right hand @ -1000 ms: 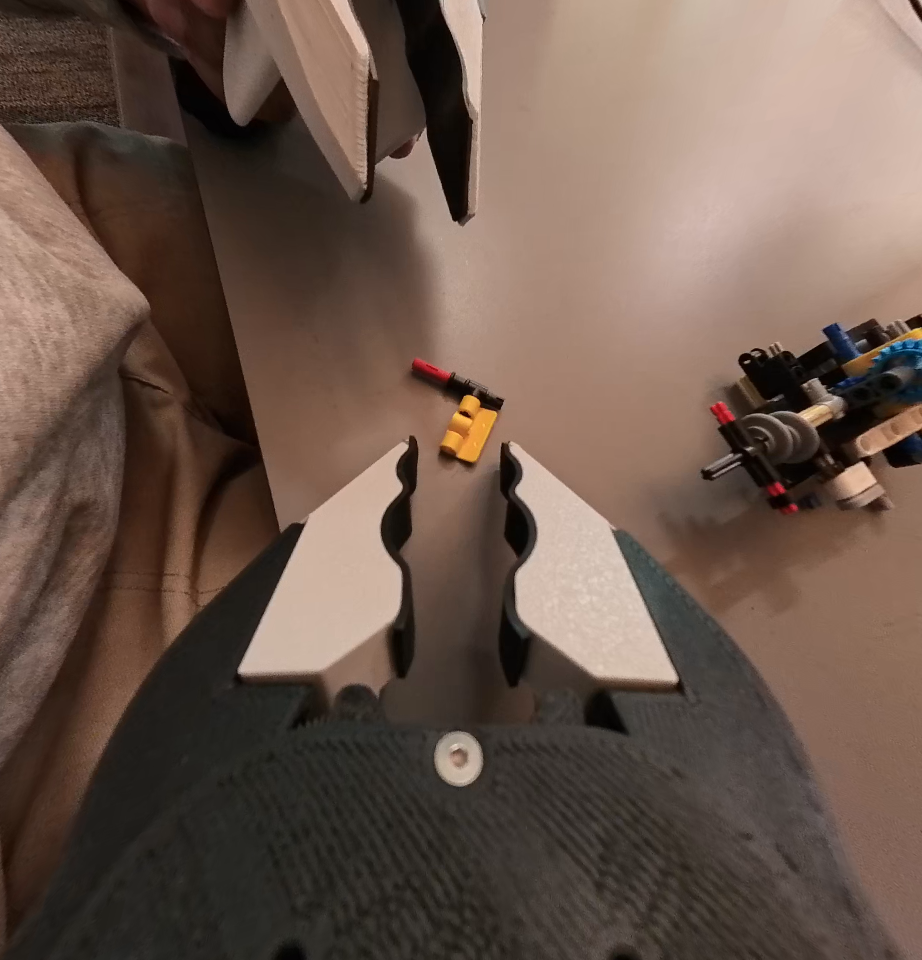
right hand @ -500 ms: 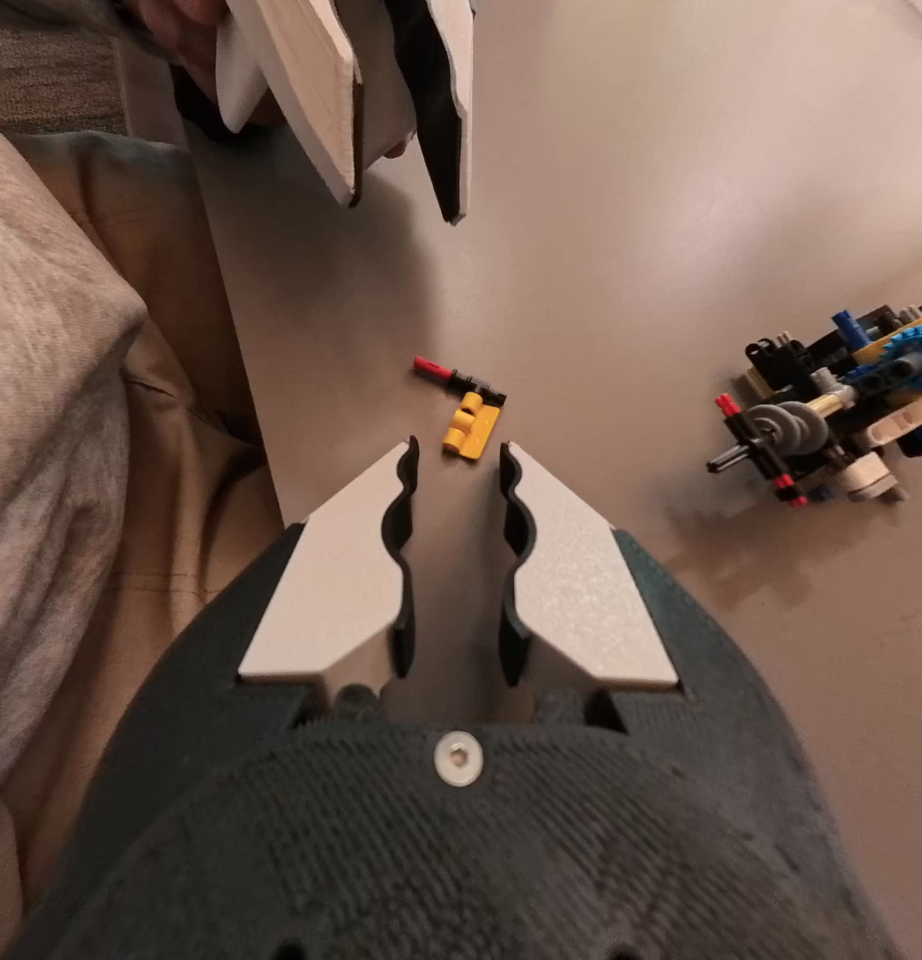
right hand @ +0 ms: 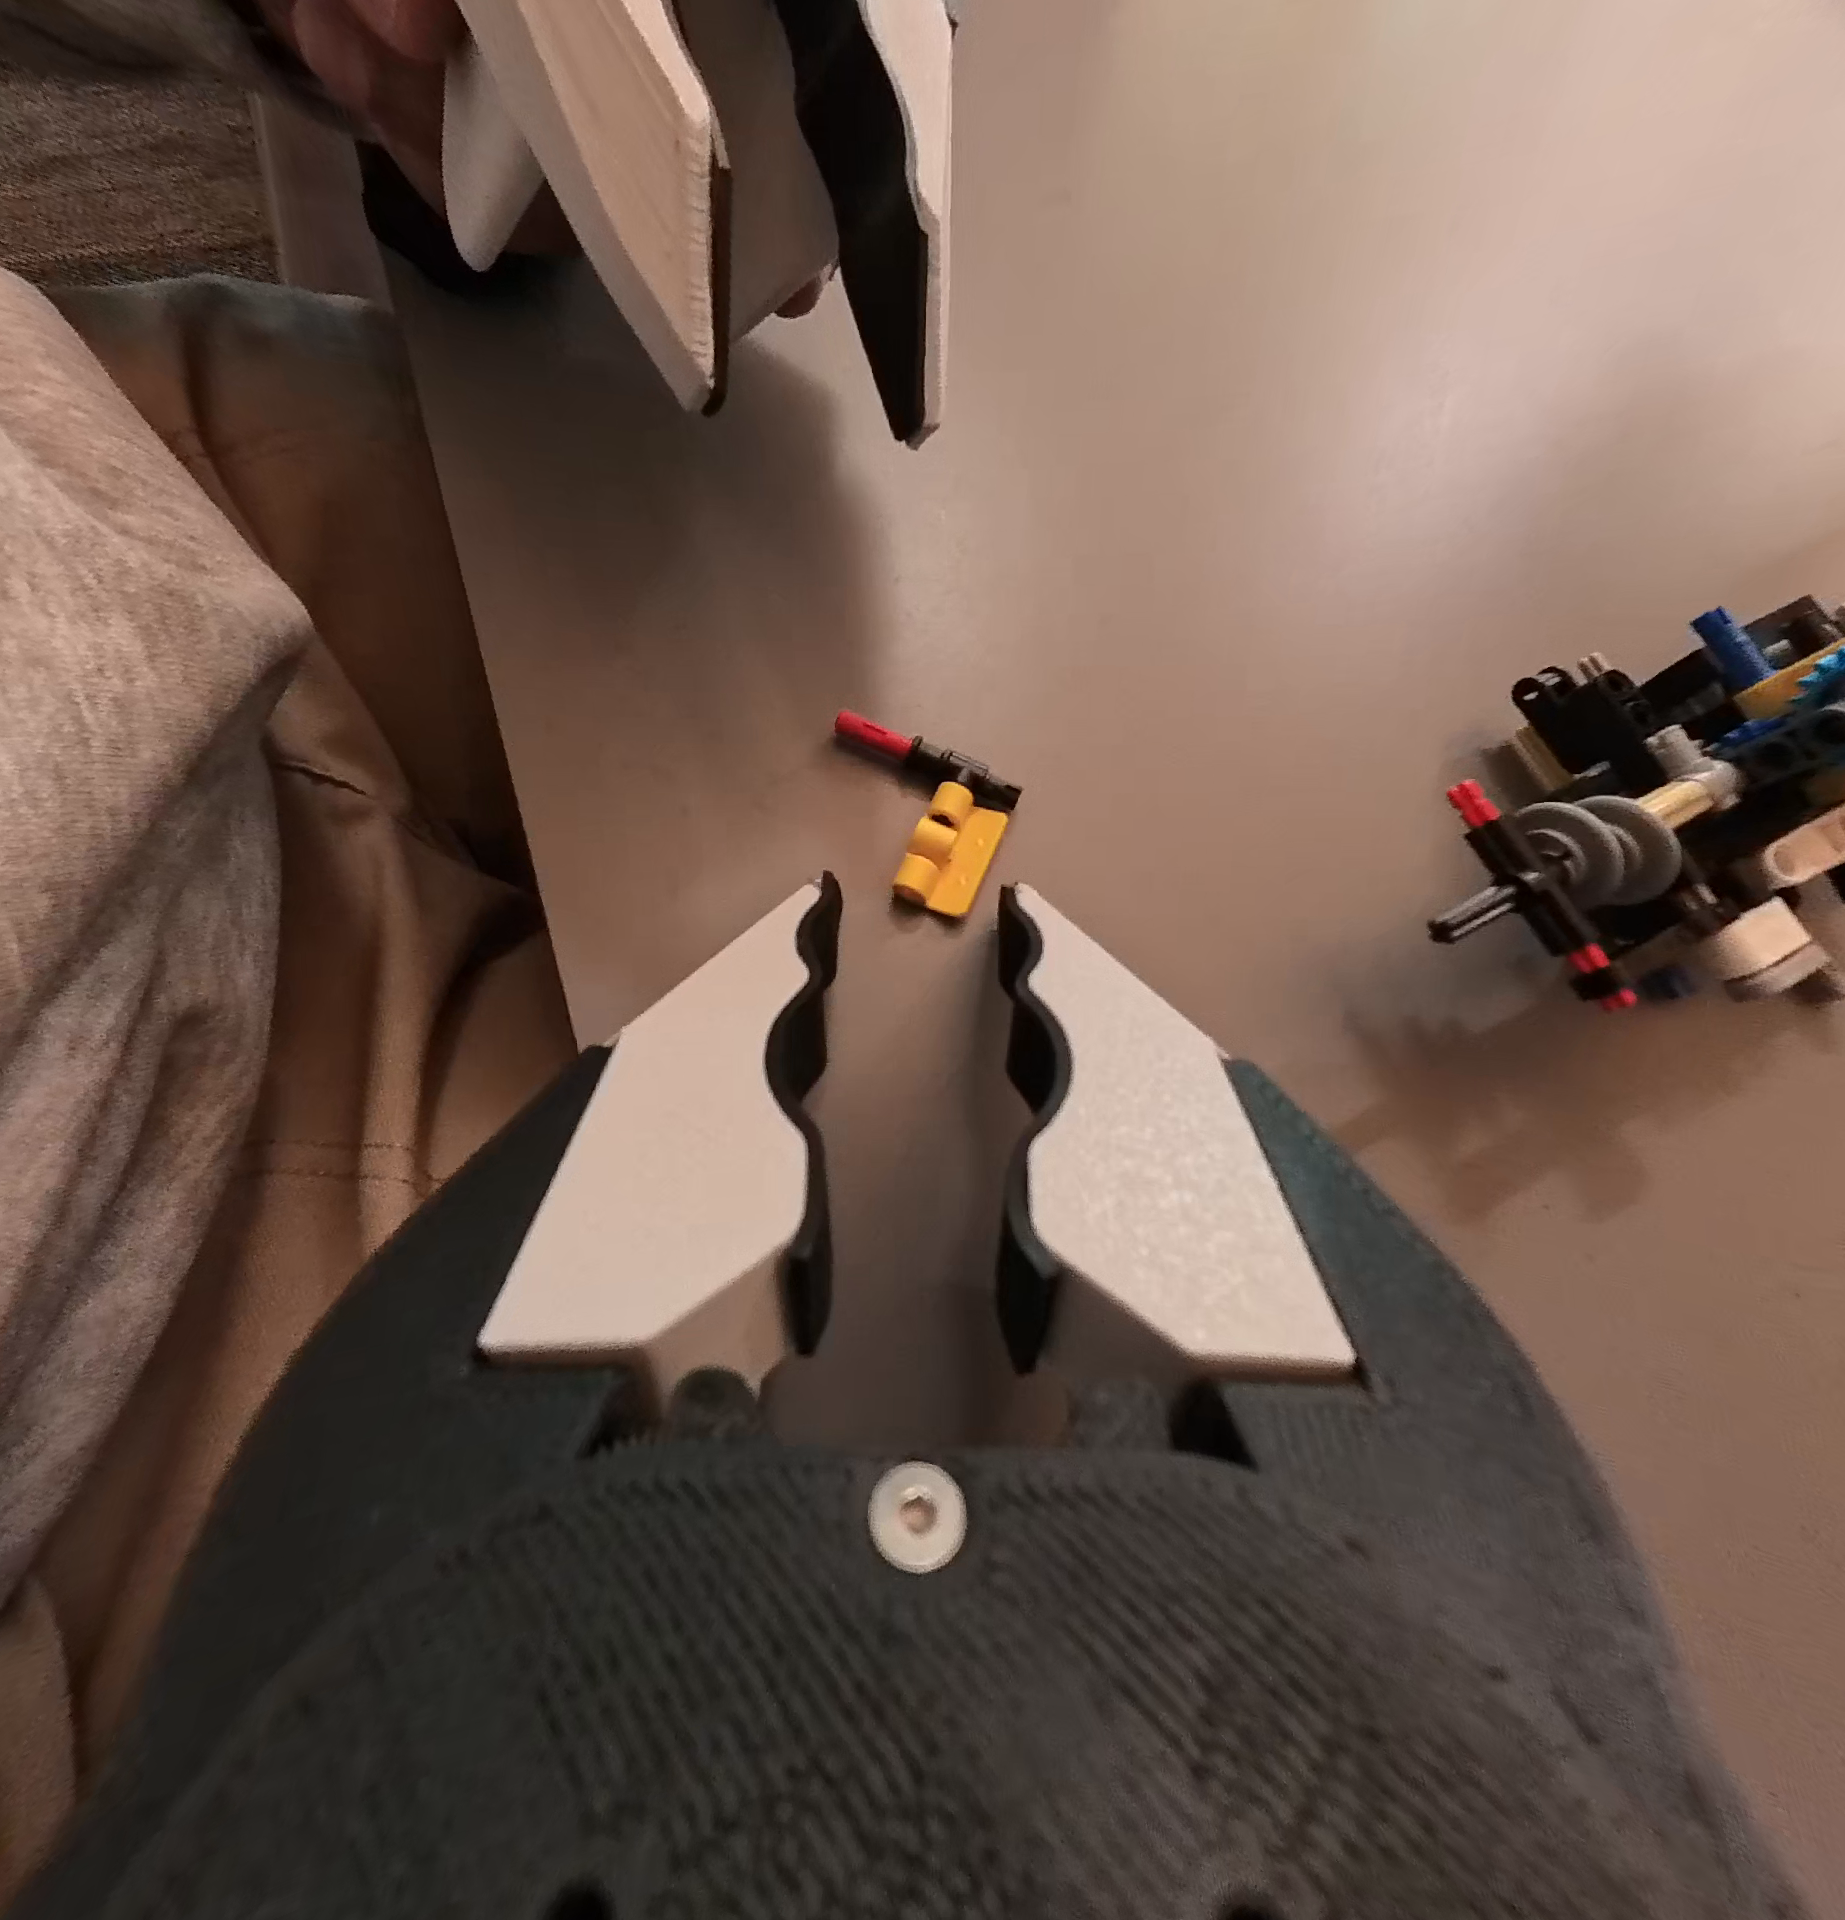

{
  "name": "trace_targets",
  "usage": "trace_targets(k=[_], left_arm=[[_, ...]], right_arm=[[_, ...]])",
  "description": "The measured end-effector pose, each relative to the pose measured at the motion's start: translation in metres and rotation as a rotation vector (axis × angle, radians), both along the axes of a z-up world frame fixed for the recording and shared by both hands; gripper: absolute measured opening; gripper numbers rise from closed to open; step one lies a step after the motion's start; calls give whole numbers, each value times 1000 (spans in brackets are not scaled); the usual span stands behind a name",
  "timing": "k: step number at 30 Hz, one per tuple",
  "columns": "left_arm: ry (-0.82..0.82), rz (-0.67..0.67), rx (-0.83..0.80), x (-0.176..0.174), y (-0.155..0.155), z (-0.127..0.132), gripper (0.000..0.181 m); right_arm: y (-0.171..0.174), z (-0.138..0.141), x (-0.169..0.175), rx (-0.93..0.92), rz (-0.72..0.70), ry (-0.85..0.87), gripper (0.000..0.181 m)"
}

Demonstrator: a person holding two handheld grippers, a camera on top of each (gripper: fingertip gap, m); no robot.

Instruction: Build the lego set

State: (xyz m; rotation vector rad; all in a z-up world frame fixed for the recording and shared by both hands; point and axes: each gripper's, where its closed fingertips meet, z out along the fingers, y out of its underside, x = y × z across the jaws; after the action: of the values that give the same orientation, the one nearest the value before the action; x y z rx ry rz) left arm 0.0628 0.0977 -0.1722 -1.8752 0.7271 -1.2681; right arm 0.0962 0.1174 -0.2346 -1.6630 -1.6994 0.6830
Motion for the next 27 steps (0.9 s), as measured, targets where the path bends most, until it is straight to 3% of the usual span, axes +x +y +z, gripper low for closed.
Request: trace_targets(k=[12,21,27], left_arm=[[0,2,-7,0,0,-1,26],[-4,4,-19,-1,1,-1,26],[-5,4,-19,-1,1,-1,26]], right_arm=[[-20,-1,-1,-136,51,-5,33],[-45,0,-16,-120,135,-8,33],[-38,19,-15,-165,99,103,30]])
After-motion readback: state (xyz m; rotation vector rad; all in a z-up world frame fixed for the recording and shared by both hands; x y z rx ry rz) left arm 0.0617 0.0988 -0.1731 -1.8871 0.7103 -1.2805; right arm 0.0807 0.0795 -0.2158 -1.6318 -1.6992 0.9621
